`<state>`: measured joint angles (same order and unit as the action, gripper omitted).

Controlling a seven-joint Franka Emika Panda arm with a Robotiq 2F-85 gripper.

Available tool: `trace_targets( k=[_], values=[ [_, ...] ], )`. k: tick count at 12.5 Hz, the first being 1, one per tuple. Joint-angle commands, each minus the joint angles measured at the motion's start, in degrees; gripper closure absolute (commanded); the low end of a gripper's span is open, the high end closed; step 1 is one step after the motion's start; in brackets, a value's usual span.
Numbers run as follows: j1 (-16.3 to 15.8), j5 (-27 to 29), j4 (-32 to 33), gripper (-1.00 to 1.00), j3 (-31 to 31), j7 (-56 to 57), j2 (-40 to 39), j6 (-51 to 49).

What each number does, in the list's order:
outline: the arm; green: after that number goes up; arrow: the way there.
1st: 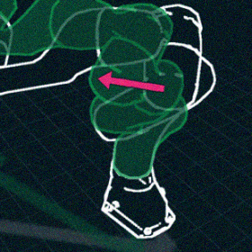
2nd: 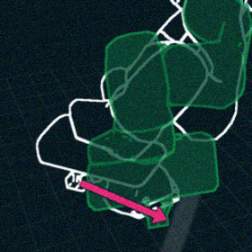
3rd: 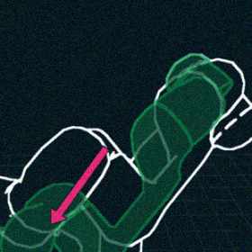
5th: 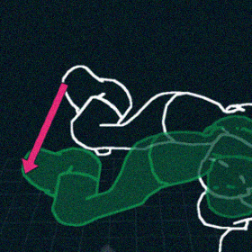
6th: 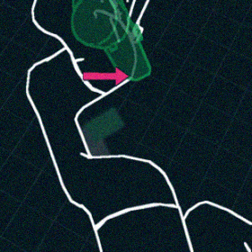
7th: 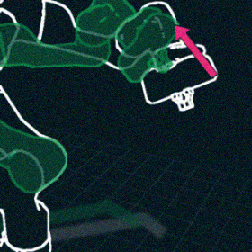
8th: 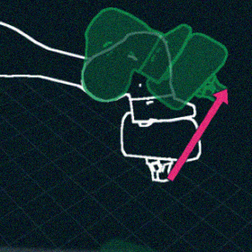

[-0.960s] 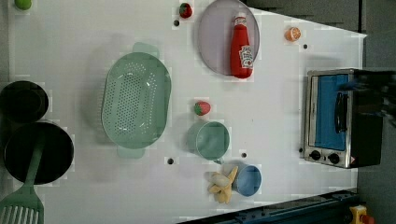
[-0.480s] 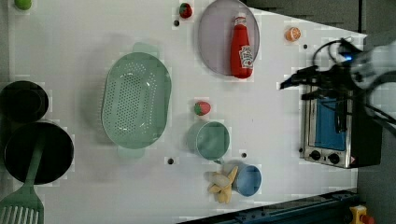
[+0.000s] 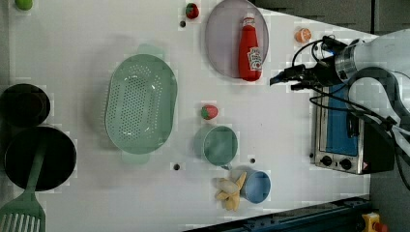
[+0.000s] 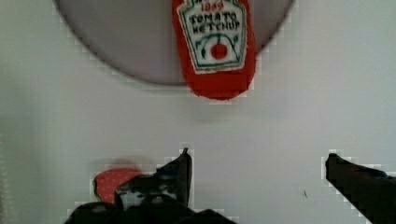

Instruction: Pick ketchup from plate and place it on table.

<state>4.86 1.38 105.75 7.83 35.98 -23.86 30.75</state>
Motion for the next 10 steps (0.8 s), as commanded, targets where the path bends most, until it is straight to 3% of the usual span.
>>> trace_targets(
  k=[1,10],
  values=[
    [-0.6,-0.9,-2.8,-1.0,0.7,4.5,-3.6,4.0],
    [-0.9,-5.8,-8.0,-1.0,0.6,4.5,-15.8,17.9]
  ],
)
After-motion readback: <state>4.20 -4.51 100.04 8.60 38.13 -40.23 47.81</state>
